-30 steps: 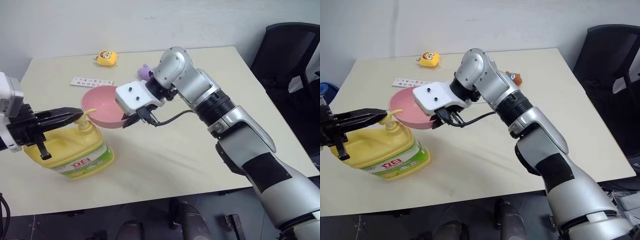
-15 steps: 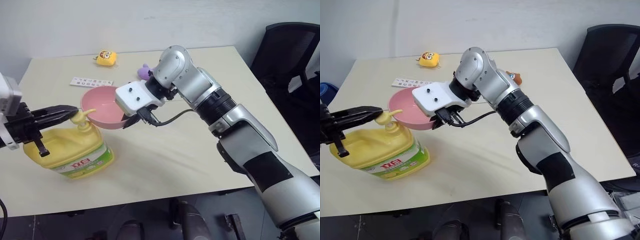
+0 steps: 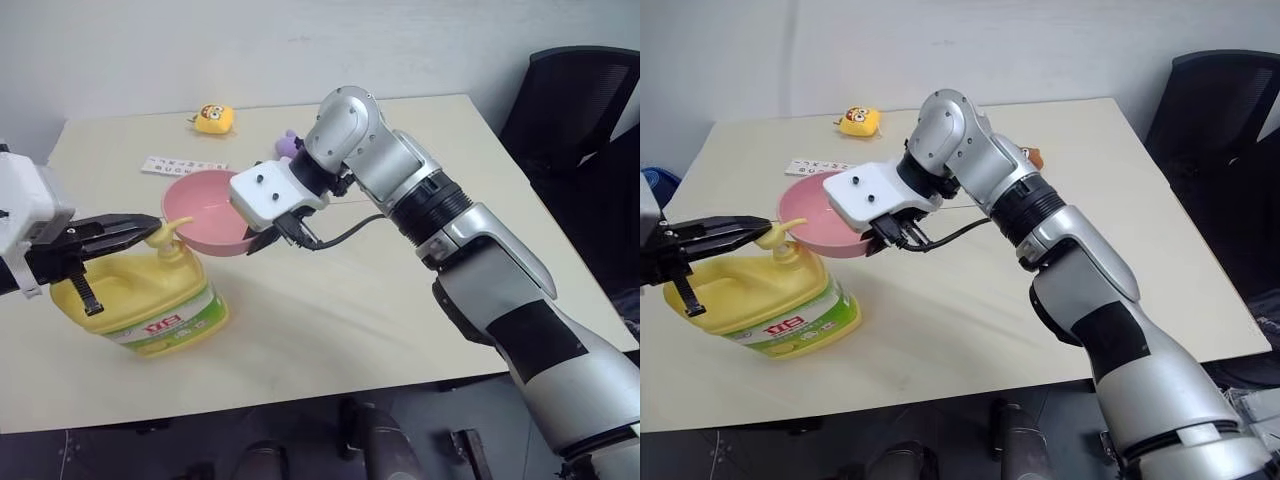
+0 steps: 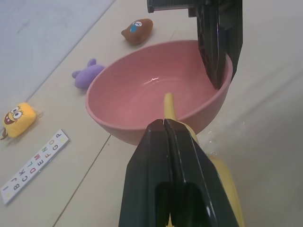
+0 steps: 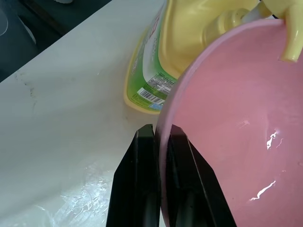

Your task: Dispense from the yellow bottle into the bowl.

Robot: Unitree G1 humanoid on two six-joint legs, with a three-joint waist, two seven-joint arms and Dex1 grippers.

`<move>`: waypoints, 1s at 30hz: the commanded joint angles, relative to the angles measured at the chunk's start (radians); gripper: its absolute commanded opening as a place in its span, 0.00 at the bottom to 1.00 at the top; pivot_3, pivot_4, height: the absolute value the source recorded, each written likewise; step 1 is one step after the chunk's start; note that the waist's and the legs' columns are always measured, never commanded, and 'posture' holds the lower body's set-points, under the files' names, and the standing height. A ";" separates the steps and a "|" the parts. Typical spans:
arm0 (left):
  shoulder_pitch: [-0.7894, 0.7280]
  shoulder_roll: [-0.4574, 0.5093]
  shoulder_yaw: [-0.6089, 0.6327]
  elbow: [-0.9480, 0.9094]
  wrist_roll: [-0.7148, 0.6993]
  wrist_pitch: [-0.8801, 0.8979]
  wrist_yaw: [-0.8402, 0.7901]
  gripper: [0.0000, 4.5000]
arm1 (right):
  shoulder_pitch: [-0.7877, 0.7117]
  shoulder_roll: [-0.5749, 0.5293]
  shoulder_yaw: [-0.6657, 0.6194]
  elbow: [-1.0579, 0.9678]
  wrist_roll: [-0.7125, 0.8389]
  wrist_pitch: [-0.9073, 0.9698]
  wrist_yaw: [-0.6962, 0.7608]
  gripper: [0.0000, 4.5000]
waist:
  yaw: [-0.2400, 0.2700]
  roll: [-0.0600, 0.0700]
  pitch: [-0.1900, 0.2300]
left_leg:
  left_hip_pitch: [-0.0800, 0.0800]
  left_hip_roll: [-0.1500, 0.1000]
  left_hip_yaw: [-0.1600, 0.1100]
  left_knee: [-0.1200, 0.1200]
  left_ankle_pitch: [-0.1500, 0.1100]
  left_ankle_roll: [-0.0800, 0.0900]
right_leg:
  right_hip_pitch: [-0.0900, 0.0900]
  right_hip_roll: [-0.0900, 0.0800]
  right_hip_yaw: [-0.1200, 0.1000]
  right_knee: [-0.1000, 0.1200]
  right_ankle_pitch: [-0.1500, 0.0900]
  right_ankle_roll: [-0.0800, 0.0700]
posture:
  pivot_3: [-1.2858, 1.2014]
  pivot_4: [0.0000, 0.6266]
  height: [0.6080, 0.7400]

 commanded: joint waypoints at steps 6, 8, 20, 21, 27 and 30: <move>0.074 0.046 -0.106 0.022 0.088 -0.023 -0.081 0.01 | -0.058 0.016 0.004 -0.002 0.007 -0.042 0.058 0.00 | 0.000 0.001 0.000 | 0.001 0.000 0.000 -0.001 0.000 0.000 | 0.000 0.000 0.003 0.002 0.000 -0.001 | 0.52 0.24 1.00; 0.097 0.057 -0.113 0.022 0.113 -0.037 -0.092 0.01 | -0.061 0.018 0.002 0.004 0.005 -0.046 0.058 0.00 | -0.001 0.002 -0.001 | 0.001 0.000 0.000 -0.002 0.000 0.000 | 0.000 0.000 0.003 0.002 -0.001 -0.001 | 0.52 0.24 1.00; 0.124 0.072 -0.172 0.048 0.164 -0.103 -0.060 0.01 | -0.068 0.032 -0.012 0.020 -0.002 -0.053 0.058 0.00 | -0.003 0.017 -0.010 | 0.004 0.001 0.002 -0.004 0.000 0.001 | 0.000 0.002 0.005 0.005 -0.002 -0.003 | 0.52 0.24 1.00; 0.080 0.063 -0.160 0.047 0.112 -0.071 -0.039 0.01 | -0.066 0.031 -0.012 0.017 0.000 -0.054 0.058 0.00 | -0.002 0.017 -0.010 | 0.004 0.001 0.002 -0.004 0.000 0.001 | 0.000 0.002 0.005 0.005 -0.002 -0.003 | 0.52 0.24 1.00; -0.173 0.032 -0.041 0.076 -0.241 0.180 0.046 0.01 | -0.041 -0.008 -0.002 -0.026 0.031 -0.041 0.058 0.00 | 0.001 0.012 -0.009 | 0.001 0.000 0.001 -0.003 0.000 0.000 | -0.001 0.002 0.004 0.005 -0.002 -0.003 | 0.52 0.24 1.00; -0.271 0.061 0.040 0.137 -0.386 0.300 0.054 0.13 | -0.002 -0.061 0.009 -0.090 0.051 -0.032 0.058 0.00 | 0.001 0.004 -0.009 | -0.004 0.001 0.001 -0.001 0.001 -0.001 | -0.008 0.001 0.000 0.005 -0.002 -0.004 | 0.52 0.24 1.00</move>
